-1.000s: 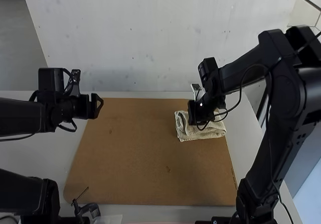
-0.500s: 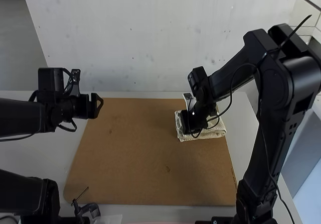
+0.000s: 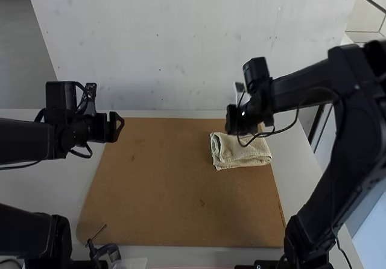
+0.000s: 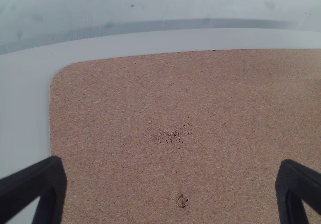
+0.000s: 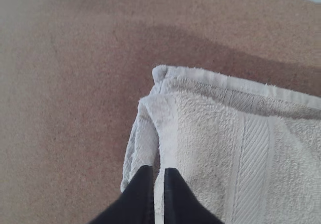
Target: Fold the towel.
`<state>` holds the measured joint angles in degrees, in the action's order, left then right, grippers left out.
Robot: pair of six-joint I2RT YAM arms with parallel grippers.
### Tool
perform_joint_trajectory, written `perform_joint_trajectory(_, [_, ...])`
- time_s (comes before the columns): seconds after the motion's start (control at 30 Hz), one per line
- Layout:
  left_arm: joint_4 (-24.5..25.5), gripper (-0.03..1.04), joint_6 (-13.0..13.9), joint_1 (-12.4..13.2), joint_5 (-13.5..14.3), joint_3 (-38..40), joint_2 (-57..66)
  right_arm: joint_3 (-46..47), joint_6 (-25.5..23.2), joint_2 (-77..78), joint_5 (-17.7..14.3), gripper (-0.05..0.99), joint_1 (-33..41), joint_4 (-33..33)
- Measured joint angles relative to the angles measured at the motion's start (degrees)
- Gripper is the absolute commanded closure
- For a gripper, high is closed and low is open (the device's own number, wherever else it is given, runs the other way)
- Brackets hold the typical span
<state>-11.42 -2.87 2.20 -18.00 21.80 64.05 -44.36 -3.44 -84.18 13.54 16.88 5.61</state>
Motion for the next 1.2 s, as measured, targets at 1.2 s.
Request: perform_joint_trajectory(1.2, [0.0,0.08,0.0,0.0,0.0,-1.8,-0.4,4.6,-3.3,-13.3,0.0,0.91,6.5,-10.2])
